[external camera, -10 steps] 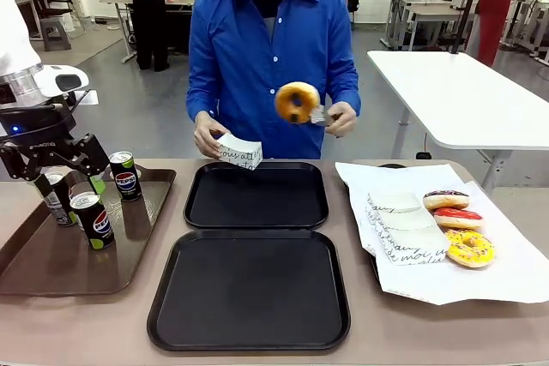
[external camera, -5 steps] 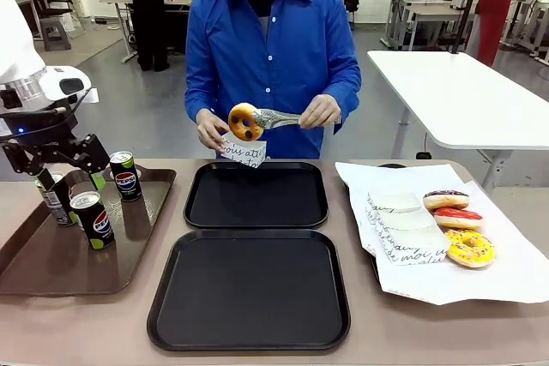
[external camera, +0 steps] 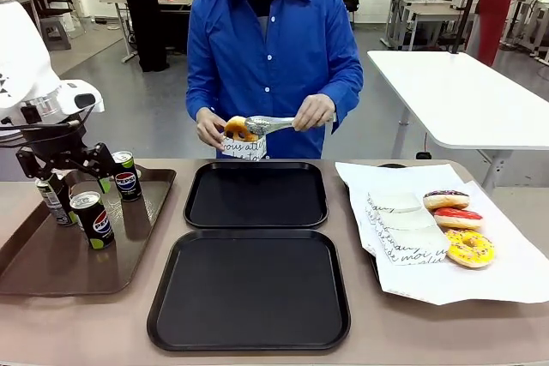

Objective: Set up donuts and drinks on trays.
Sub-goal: Pick up one Pepsi coke and place it on the Flat Tray.

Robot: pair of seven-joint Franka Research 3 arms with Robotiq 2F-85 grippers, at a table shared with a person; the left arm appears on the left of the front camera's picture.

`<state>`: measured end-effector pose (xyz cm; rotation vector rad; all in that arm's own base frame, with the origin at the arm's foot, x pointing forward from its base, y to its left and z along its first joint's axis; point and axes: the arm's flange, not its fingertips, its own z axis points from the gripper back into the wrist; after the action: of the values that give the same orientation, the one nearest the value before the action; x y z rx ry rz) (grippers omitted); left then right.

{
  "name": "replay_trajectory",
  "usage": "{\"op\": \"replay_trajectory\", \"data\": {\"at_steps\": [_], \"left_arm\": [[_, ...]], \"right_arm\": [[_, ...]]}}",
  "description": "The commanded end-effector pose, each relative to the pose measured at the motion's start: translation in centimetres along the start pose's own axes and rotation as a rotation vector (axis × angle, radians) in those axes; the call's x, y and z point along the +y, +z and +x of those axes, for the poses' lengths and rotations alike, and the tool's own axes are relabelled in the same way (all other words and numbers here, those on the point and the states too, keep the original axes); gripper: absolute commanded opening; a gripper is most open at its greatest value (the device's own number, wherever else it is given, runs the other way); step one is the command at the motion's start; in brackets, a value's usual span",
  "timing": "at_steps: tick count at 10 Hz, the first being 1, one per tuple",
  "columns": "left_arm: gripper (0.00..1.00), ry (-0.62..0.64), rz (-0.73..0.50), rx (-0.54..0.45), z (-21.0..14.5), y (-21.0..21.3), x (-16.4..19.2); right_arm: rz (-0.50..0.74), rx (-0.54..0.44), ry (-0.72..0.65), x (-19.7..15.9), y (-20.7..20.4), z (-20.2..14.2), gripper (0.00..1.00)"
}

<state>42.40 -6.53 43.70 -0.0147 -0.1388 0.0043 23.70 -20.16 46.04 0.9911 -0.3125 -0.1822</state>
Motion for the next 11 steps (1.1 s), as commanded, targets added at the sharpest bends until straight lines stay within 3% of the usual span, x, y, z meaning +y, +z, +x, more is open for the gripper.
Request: {"op": "replay_trajectory", "data": {"at_steps": [1, 11], "left_arm": [[1.00, 0.045, 0.037, -0.006, 0.9, -1.1, 0.3], [1.00, 0.067, 0.012, 0.124, 0.6, -4.8, 0.5]], "right_arm": [[0.001, 0.001, -0.001, -0.2, -0.2, -0.3, 1.00], [0.001, 0.001, -0.001, -0.2, -0.2, -0.3, 1.00]]}}
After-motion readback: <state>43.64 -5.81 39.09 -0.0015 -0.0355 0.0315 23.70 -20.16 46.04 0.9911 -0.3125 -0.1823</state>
